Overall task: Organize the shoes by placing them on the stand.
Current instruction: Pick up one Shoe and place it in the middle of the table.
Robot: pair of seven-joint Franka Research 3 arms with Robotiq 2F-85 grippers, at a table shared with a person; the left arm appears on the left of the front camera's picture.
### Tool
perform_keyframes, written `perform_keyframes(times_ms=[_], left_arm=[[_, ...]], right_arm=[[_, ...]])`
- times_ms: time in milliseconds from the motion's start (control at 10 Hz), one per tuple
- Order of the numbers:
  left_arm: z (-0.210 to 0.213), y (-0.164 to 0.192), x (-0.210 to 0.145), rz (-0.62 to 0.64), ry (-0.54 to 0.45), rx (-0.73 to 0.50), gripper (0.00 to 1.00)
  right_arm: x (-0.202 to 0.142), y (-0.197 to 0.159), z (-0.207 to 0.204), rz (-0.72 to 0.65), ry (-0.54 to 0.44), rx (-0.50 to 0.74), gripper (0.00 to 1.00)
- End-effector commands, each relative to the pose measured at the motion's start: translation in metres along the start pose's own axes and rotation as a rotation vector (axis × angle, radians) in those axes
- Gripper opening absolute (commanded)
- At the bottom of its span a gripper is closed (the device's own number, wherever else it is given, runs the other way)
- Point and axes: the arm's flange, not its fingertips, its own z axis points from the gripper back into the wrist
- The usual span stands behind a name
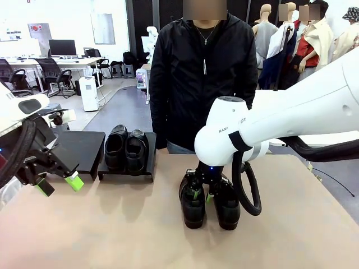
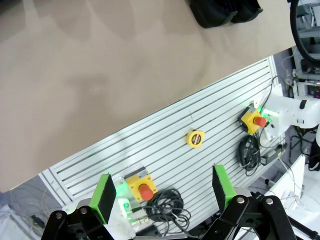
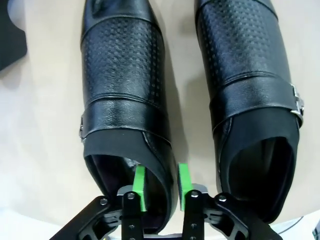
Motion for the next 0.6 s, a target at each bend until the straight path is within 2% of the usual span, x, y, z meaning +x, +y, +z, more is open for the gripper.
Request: perform_keyframes(times_ms=[0,300,500], left_arm=[[-0.0009,0.0011,0.0005,-0.007,-0.009,-0.016,1.00],[-0.0009,0.0011,0.0005,-0.007,-0.009,-0.016,1.00],[-0.0009,0.0011,0.0005,-0.007,-0.009,-0.016,1.00]], right_arm=[[0.0068,0.0119,0.0025,-0.010,0.014,-0.040,0.00],[0.0046,0.0113,0.0015,0.010,0.029,-0.039,0.00],[0.0001,0.0121,0.0080,0.055,0.003,-0.039,0.00]])
